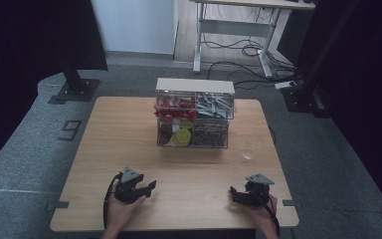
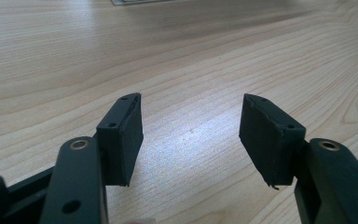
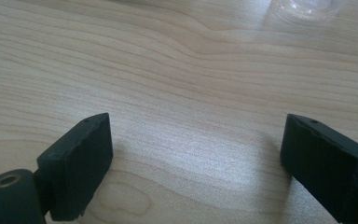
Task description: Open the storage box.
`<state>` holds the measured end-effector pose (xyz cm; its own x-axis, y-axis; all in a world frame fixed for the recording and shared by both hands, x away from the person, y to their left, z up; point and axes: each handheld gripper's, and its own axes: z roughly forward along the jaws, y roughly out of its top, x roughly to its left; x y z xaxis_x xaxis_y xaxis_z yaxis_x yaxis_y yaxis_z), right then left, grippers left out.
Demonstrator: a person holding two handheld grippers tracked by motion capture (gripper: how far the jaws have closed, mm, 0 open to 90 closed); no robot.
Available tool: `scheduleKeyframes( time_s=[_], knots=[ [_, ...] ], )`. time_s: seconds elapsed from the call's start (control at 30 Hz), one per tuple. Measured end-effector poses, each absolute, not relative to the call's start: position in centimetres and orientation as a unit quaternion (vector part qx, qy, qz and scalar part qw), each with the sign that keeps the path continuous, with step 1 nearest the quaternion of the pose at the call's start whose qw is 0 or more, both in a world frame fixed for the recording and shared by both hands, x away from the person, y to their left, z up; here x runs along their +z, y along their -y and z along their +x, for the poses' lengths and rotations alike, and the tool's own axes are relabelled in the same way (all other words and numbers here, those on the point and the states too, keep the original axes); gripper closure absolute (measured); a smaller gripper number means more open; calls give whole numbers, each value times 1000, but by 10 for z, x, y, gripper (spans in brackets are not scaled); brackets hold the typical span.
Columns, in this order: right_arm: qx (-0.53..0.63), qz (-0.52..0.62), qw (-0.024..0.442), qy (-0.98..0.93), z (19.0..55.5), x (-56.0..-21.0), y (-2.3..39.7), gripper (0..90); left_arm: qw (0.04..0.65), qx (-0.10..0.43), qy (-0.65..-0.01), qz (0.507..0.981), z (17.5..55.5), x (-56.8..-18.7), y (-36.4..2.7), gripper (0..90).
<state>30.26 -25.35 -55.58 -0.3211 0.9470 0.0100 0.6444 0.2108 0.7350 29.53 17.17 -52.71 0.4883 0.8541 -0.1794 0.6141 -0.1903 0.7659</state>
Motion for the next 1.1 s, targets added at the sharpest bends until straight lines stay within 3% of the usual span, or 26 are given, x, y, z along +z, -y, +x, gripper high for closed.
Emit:
scheduleKeyframes(
  time_s=[0.33,0.53,0.83,1.1],
  knots=[
    [332,532,232,-744,302,-556,254,131,421,147,-484,753,294,-525,-175,417],
    [333,532,232,-743,302,-556,254,136,429,154,-480,749,293,-521,-178,473],
    [333,533,232,-743,302,-556,254,138,445,170,-455,752,287,-508,-183,749],
    [333,533,232,-742,302,-556,254,139,459,187,-460,737,284,-495,-189,852]
  ],
)
